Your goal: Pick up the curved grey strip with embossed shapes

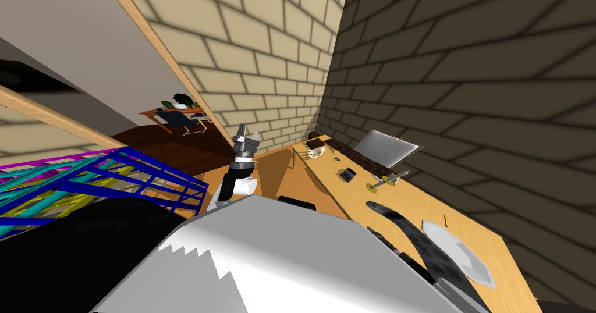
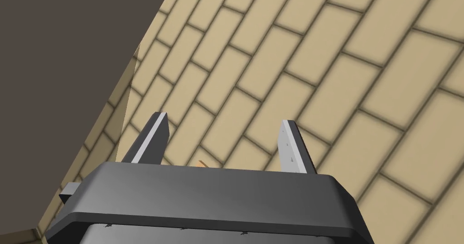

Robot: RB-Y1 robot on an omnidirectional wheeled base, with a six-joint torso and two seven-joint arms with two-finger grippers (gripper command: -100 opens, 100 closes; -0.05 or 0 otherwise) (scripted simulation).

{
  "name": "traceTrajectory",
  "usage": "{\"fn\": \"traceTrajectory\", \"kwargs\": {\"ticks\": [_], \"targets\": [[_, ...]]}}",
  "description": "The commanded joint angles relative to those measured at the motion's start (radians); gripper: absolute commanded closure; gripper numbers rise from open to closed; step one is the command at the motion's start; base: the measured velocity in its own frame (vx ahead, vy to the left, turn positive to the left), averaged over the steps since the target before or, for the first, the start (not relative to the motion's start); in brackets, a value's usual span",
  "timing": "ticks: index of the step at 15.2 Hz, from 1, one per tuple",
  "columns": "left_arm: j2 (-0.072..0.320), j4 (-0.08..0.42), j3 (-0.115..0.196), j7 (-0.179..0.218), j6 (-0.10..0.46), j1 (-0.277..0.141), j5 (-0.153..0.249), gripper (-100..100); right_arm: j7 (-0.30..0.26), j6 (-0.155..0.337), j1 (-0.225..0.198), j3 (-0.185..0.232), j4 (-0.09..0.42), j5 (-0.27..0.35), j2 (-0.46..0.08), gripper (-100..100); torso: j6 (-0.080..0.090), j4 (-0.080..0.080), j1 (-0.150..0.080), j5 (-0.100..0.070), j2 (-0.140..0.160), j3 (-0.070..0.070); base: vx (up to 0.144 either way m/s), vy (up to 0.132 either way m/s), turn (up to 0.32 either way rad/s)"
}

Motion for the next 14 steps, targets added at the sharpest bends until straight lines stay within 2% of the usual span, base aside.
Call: {"fn": "traceTrajectory", "kwargs": {"ticks": [1, 2, 3, 4, 5, 6, 8, 9, 10, 12, 13, 14], "targets": [[0.000, 0.000, 0.000, 0.000, 0.000, 0.000, 0.000, 0, 0.013, -0.007, -0.004, 0.003, 0.043, 0.005, 0.006, -100, 0.000, 0.000, 0.000, 0.000, 0.000, 0.000, 0.017, 0.010, -0.016], [0.000, 0.000, 0.000, 0.000, 0.000, 0.000, 0.000, 0, 0.020, -0.008, -0.005, 0.020, 0.072, 0.024, -0.027, -100, 0.000, 0.000, -0.001, 0.000, 0.001, 0.000, 0.018, 0.028, 0.196], [0.000, 0.000, 0.000, 0.000, 0.000, 0.000, 0.000, 0, 0.020, -0.008, -0.005, 0.020, 0.111, 0.024, -0.027, -100, -0.001, 0.000, -0.001, 0.000, 0.001, 0.000, 0.023, 0.030, 0.210], [0.000, 0.000, 0.000, 0.000, 0.000, 0.000, 0.000, 0, 0.020, -0.008, -0.005, 0.020, 0.111, 0.024, -0.027, -100, -0.001, 0.000, 0.000, 0.000, 0.001, 0.000, 0.022, 0.015, 0.059], [0.000, 0.000, 0.000, 0.000, 0.000, 0.000, 0.000, 0, 0.028, -0.009, -0.006, 0.036, 0.155, 0.043, -0.058, -100, 0.000, 0.000, -0.001, 0.000, 0.001, 0.000, 0.031, 0.021, 0.142], [0.000, 0.000, 0.000, 0.000, 0.000, 0.000, 0.000, 0, 0.028, -0.009, -0.006, 0.036, 0.144, 0.043, -0.058, -100, 0.000, 0.000, -0.001, 0.000, 0.001, 0.000, 0.030, 0.023, 0.183], [0.000, 0.000, 0.000, 0.000, 0.000, 0.000, 0.000, 0, 0.028, -0.009, -0.006, 0.036, 0.177, 0.043, -0.058, -100, 0.000, 0.000, -0.001, 0.000, 0.000, 0.000, 0.019, 0.013, 0.051], [0.000, 0.000, 0.000, 0.000, 0.000, 0.000, 0.000, 0, 0.028, -0.009, -0.006, 0.036, 0.177, 0.043, -0.058, -100, 0.000, 0.000, -0.001, 0.000, 0.001, 0.001, 0.007, 0.003, -0.025], [0.000, 0.000, 0.000, 0.000, 0.000, 0.000, 0.000, 0, 0.035, -0.010, -0.007, 0.053, 0.209, 0.062, -0.087, -100, 0.000, 0.000, -0.001, 0.000, 0.002, 0.001, 0.017, 0.017, 0.129], [0.000, 0.000, 0.000, 0.000, 0.000, 0.000, 0.000, 0, 0.035, -0.010, -0.007, 0.053, 0.239, 0.062, -0.087, -100, -0.001, 0.000, -0.001, 0.000, 0.001, 0.001, 0.023, 0.014, 0.155], [0.000, 0.000, 0.000, 0.000, 0.000, 0.000, 0.000, 0, 0.042, -0.011, -0.009, 0.069, 0.265, 0.080, -0.113, -100, 0.000, 0.000, -0.001, 0.000, 0.001, 0.001, 0.028, 0.015, 0.191], [0.000, 0.000, 0.000, 0.000, 0.000, 0.000, 0.000, 0, 0.042, -0.011, -0.009, 0.069, 0.302, 0.080, -0.113, -100, -0.001, 0.000, -0.001, 0.000, 0.000, 0.000, 0.032, 0.012, 0.176]]}}
